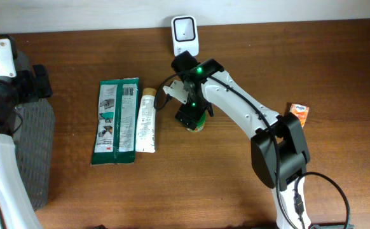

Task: Scan the item barcode
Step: 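Close the right gripper around the green-lidded jar and adjust grip, then lift the jar and hold it under the scanner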

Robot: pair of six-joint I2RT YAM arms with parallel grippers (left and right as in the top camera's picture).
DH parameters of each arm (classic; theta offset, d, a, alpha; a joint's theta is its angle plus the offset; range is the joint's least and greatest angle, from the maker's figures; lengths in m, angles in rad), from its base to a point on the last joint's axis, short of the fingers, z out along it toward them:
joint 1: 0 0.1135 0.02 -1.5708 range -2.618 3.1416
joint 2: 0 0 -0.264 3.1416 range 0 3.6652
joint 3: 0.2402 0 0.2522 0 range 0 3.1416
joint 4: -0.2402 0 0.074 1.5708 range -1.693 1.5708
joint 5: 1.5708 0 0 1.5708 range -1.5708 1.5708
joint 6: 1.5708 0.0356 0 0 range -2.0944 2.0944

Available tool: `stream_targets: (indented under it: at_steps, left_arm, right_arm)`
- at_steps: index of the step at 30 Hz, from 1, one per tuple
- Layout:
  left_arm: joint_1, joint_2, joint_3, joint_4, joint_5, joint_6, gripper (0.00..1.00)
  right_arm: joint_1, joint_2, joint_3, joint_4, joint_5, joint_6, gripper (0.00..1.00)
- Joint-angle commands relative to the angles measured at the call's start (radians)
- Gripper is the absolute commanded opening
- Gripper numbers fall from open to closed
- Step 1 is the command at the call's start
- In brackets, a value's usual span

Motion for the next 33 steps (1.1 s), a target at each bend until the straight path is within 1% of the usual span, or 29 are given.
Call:
stream_targets:
  at_steps: [1, 2, 3, 4, 5, 6, 7, 10, 12, 18, 21, 26, 30, 33]
  left_arm:
    - [0.005, 0.000, 0.003, 0.002, 0.011, 0.016, 0.99]
    - [0.005, 0.000, 0.003, 0.002, 0.010, 0.016, 0.99]
    - [0.005, 0.000, 0.003, 0.002, 0.011, 0.016, 0.99]
    - [0.005, 0.000, 0.003, 0.002, 0.010, 0.016, 0.99]
    - [0.005, 0.000, 0.003, 0.002, 0.010, 0.016, 0.99]
    - [0.005, 0.000, 0.003, 0.002, 0.010, 0.016, 0.99]
    - [0.005, 0.000, 0.003, 0.002, 0.010, 0.016, 0.99]
    - [0.005, 0.000, 0.003, 0.002, 0.010, 0.016, 0.99]
    - [0.005, 0.000, 0.003, 0.002, 0.010, 0.016, 0.99]
    - [0.005, 0.000, 0.003, 0.002, 0.011, 0.016, 0.99]
    - [0.005, 0.000, 0.003, 0.002, 0.010, 0.016, 0.99]
    - [0.005, 0.000, 0.003, 0.002, 0.010, 0.016, 0.99]
    - [0.005, 0.000, 0.003, 0.002, 0.010, 0.016, 0.99]
    - [0.005, 0.000, 0.003, 0.002, 0.011, 0.016, 0.99]
  right_arm:
    - [-0.011, 0.021, -0.007, 0.003, 0.012, 0.020, 0.94]
    - [-0.012, 0.021, -0.007, 0.004, 0.012, 0.024, 0.93]
    - [-0.014, 0.021, -0.007, 0.005, 0.013, 0.036, 0.87]
    - [-0.021, 0.021, -0.007, 0.005, 0.011, 0.046, 0.86]
    - [-0.024, 0.021, -0.007, 0.005, 0.012, 0.052, 0.81]
    - [-0.032, 0.021, -0.007, 0.005, 0.012, 0.078, 0.79]
    - [-0.039, 0.021, -0.007, 0.005, 0.012, 0.095, 0.75]
    - [-0.051, 0.021, -0.007, 0.005, 0.012, 0.132, 0.71]
    - [-0.053, 0.020, -0.006, 0.005, 0.012, 0.174, 0.62]
    - [-0.053, 0.005, 0.003, -0.008, -0.026, 0.250, 0.61]
    - [-0.053, -0.011, 0.018, -0.030, -0.061, 0.251, 0.60]
    - [-0.053, -0.033, 0.098, -0.102, -0.156, 0.250, 0.59]
    - [-0.079, -0.035, 0.183, -0.166, -0.292, 0.210, 0.59]
    - [-0.132, -0.035, 0.243, -0.219, -0.485, 0.132, 0.59]
